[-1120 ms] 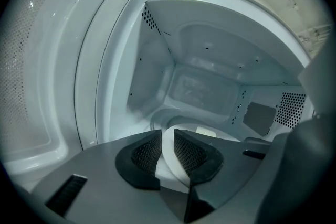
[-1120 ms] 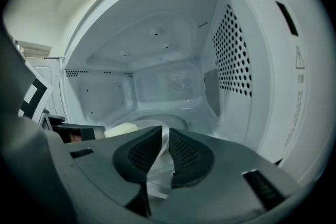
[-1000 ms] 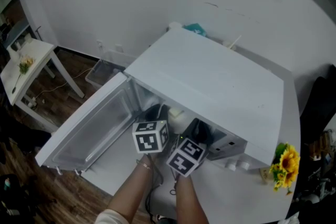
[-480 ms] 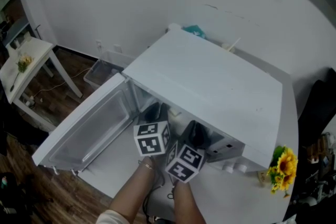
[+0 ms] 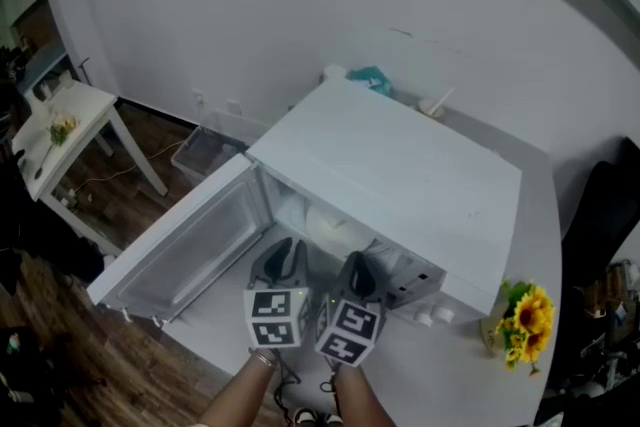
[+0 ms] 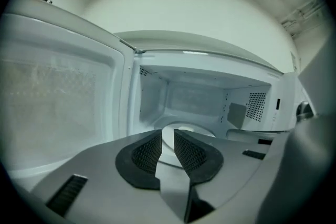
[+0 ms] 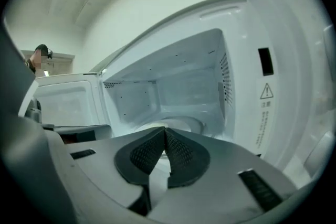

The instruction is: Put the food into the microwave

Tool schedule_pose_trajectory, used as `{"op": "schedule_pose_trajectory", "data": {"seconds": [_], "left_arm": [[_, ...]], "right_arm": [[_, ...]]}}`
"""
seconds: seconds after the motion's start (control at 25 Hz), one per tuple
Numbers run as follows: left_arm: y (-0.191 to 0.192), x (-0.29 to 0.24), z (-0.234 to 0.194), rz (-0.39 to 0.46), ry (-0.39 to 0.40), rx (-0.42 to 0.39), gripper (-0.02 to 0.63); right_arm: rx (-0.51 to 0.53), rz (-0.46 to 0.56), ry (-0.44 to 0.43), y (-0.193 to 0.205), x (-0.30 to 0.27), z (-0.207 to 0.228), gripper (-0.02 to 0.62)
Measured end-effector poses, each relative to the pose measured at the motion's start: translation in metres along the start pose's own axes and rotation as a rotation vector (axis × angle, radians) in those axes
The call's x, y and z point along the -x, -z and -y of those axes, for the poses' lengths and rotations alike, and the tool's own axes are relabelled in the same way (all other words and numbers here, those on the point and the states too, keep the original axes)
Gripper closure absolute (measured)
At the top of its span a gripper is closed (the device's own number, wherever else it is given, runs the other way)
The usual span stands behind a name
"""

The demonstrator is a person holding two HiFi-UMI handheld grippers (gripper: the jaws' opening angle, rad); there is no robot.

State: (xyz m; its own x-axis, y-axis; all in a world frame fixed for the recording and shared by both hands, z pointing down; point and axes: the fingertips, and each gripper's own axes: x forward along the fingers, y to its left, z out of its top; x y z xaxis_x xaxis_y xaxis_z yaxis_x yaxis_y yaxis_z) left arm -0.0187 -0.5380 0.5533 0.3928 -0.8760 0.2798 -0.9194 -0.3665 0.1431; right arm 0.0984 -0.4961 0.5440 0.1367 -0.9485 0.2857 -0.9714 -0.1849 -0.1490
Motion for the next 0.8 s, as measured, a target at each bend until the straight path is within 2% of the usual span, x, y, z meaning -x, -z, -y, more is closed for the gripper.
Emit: {"op": "schedule_pose_trajectory", "data": {"seconds": [0.12, 0.2, 0.36, 0.52, 0.64, 0.8], "left_arm": [[0.009, 0.030, 0.004, -0.026, 0.001, 0.013, 0.536], [0.013, 0.053, 0.008, -0.042, 0.002, 0.019, 0.568], [0.018, 0.103, 0.025, -0.078, 0.004, 0.031, 0.583], [0.006, 0.153, 0.054, -0.088, 0.016, 0.062, 0.595], [-0.005, 0.182, 0.078, -0.084, 0.032, 0.054, 0.596], [-0.042, 0.209, 0.110, -0.009, 0.053, 0.012, 0.597]], "right_arm": [[0.024, -0.026, -0.089, 0.004, 0.028, -0.011, 0.574], [0.047, -0.038, -0.145, 0.006, 0.052, -0.015, 0.574], [0.090, -0.062, -0.220, 0.003, 0.105, -0.006, 0.574], [0.130, -0.071, -0.233, -0.006, 0.151, 0.015, 0.574], [0.118, -0.045, -0.231, -0.026, 0.178, 0.029, 0.574], [0.113, 0.004, -0.246, -0.060, 0.204, 0.038, 0.574]]}}
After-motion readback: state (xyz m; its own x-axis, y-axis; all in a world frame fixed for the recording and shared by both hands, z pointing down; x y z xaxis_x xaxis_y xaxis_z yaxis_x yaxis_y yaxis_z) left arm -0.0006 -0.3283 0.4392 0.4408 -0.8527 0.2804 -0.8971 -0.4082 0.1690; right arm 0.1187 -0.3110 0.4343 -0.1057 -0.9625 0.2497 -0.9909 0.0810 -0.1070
